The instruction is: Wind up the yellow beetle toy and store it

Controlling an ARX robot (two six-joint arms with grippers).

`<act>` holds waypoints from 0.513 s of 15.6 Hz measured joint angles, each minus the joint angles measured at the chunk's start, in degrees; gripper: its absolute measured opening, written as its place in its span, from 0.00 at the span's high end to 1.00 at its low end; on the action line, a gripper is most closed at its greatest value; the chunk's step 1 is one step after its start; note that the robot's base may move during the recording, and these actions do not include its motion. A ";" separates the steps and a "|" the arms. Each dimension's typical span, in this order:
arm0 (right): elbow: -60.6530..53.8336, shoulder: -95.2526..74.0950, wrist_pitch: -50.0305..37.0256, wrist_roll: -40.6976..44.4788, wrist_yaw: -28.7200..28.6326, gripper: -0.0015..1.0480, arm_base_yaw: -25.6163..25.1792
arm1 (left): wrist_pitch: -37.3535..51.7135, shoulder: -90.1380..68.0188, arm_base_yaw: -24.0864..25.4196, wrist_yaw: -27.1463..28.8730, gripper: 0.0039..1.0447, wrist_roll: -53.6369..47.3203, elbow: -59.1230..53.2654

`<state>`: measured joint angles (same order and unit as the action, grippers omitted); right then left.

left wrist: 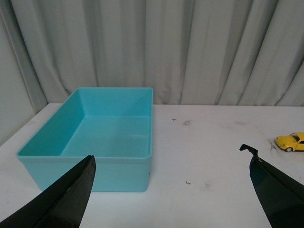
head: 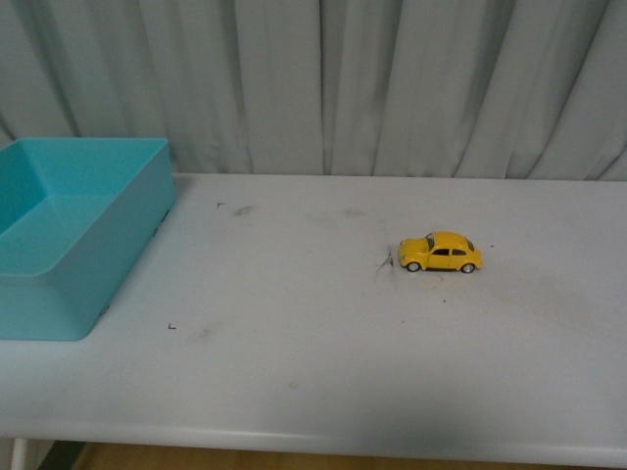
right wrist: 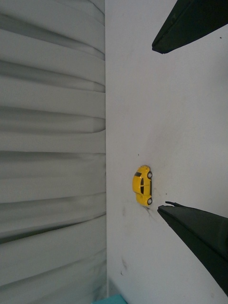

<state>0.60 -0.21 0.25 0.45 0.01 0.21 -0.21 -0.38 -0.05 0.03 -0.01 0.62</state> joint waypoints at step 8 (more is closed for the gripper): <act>0.00 0.00 0.00 0.00 0.00 0.06 0.00 | 0.00 0.02 0.00 0.00 0.06 0.00 0.00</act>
<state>0.60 -0.21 0.25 0.45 0.01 0.21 -0.21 -0.36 -0.05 0.03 -0.01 0.62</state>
